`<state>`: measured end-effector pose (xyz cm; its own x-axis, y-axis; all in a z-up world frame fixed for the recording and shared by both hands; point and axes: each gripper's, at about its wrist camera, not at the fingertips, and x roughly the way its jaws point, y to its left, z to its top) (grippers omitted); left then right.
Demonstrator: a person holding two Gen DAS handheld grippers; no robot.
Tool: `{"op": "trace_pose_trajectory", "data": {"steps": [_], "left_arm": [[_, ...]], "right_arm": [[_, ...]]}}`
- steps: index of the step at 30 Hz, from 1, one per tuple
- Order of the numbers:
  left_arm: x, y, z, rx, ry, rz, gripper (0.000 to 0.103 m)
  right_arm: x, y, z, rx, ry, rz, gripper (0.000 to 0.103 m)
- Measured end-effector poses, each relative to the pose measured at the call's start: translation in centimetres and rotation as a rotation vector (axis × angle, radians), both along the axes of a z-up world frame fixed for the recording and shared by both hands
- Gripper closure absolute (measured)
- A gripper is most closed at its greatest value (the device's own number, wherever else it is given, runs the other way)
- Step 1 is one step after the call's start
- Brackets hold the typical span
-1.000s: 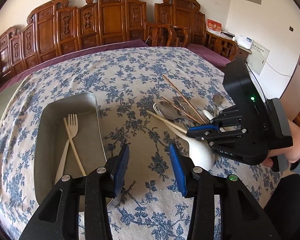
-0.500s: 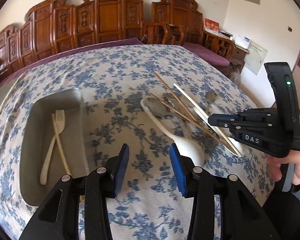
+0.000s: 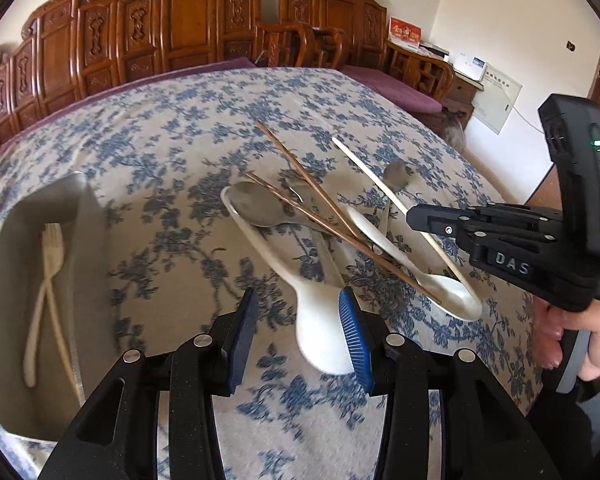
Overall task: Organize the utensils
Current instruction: 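Lower the left gripper onto the white plastic spoon and close it, then carry the white spoon with the left gripper into the grey tray and release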
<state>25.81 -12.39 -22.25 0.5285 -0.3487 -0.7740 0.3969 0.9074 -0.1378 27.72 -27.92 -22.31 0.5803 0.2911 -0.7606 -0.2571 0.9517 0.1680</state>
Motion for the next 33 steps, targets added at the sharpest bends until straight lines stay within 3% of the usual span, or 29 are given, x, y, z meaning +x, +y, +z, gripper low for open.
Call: {"op": "trace_pose_trajectory", "data": {"steps": [9, 12, 19, 21, 24, 33], "left_arm": [[1.5, -0.5, -2.5, -0.125, 0.141, -0.009, 0.059], [1.2, -1.0, -2.9, -0.118, 0.155, -0.021, 0.059], [-0.2, -0.6, -1.9, -0.146, 0.184, -0.023, 0.071], [-0.7, -0.4, -1.5, -0.164, 0.19, -0.028, 0.076], [-1.1, -0.3, -1.1, -0.181, 0.199, -0.036, 0.093], [-1.7, 0.4, 0.0, -0.148, 0.171, -0.023, 0.098]], "right_arm": [[0.2, -0.3, 0.2, 0.035, 0.001, -0.004, 0.097], [0.3, -0.1, 0.2, 0.038, 0.002, 0.0, 0.097], [0.3, 0.7, 0.4, 0.039, -0.002, 0.007, 0.097], [0.3, 0.9, 0.5, 0.04, -0.003, 0.007, 0.097], [0.2, 1.3, 0.5, 0.041, -0.003, 0.014, 0.097], [0.0, 2.0, 0.6, 0.039, -0.006, 0.024, 0.097]]}}
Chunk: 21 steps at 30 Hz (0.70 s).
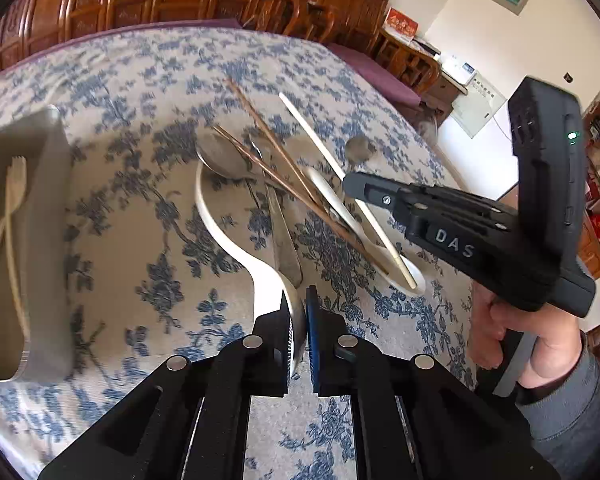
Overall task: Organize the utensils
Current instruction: 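Carry the white spoon with the left gripper into the grey tray and release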
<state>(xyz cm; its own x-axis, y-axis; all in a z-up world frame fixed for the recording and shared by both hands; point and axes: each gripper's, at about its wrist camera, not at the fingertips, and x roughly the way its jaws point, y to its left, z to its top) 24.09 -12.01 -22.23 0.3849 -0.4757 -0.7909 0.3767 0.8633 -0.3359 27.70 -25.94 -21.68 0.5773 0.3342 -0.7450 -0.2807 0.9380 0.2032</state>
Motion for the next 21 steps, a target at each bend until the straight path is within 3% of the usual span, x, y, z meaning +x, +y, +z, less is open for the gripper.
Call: {"op": "trace_pose_trajectory", "data": {"steps": [10, 21], "left_arm": [[-2.1, 3.5, 4.9, 0.06, -0.127, 0.029, 0.098], [-1.0, 7.8, 7.1, 0.116, -0.161, 0.089, 0.098]], "right_arm": [[-0.3, 1.9, 0.9, 0.027, -0.022, 0.03, 0.097], [-1.7, 5.2, 2.3, 0.054, -0.057, 0.097, 0.097]]}}
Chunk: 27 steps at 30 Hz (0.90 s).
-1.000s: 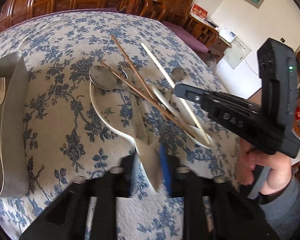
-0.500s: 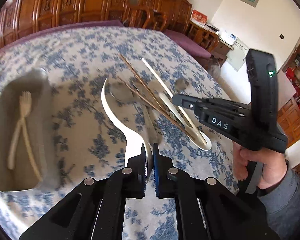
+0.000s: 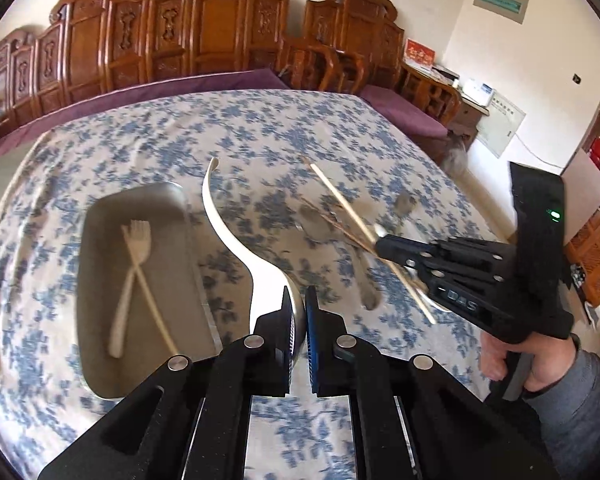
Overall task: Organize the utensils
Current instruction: 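Carry the white spoon with the left gripper into the grey tray and release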
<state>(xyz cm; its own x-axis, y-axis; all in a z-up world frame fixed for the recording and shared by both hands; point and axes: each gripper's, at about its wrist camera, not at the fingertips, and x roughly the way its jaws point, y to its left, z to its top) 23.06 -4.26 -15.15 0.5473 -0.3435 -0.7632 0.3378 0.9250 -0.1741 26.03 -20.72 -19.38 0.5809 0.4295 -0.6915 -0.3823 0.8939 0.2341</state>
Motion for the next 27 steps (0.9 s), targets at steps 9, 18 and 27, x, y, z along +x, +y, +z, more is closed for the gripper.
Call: {"op": "trace_pose_trajectory", "data": {"steps": [9, 18, 27], "left_arm": [[1.6, 3.7, -0.7, 0.053, 0.004, 0.058, 0.098], [3.2, 6.8, -3.6, 0.026, 0.071, 0.125, 0.098], [4.0, 7.8, -5.9, 0.039, 0.119, 0.144, 0.098]], "right_arm": [[-0.7, 1.6, 0.4, -0.003, -0.013, 0.037, 0.097], [-0.2, 1.9, -0.7, -0.024, 0.012, 0.034, 0.097], [0.0, 1.9, -0.9, -0.032, 0.015, 0.037, 0.097]]}}
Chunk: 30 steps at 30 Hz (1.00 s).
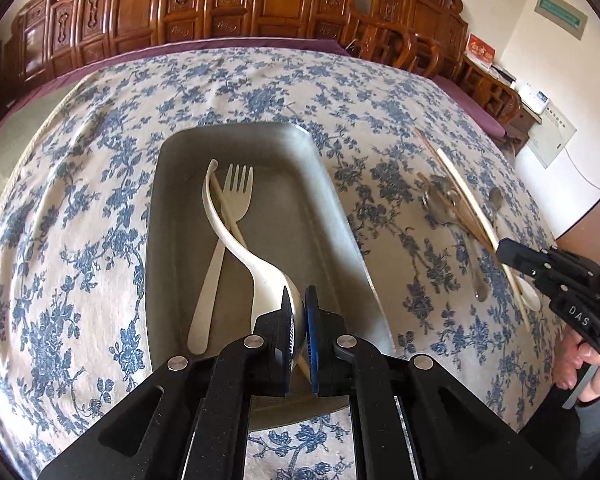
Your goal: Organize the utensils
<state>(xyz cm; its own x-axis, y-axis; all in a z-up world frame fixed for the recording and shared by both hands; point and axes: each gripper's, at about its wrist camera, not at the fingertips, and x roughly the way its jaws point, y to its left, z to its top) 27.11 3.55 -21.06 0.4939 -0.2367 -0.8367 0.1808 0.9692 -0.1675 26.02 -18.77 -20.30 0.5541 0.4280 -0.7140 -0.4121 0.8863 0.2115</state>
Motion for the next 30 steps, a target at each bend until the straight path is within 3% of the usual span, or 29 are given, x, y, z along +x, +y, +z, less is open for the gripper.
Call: {"op": "trace_pose_trajectory", "data": {"steps": [7, 10, 21, 30], "left_arm": [[0.1, 1.0, -0.3, 0.008, 0.009, 0.026, 0.097], [0.0, 1.4, 0.1, 0.005, -0.002, 0.036, 0.086], [-0.8, 2.7, 1.9, 0.034, -0.075, 0.066, 0.075], [-1.3, 4.7, 4.0, 0.058, -0.155, 0.102, 0.075]], "right_arm": [[-0.1, 0.3, 0.1, 0.004, 0.001, 0.005, 0.097], [-0.2, 0.4, 0.3, 0.007, 0.002, -0.001, 0.097], [-0.9, 2.8, 1.0, 0.022, 0.0, 0.022, 0.097], [-0.8, 7.6, 2.5, 0.071, 0.004, 0.071, 0.097]]}}
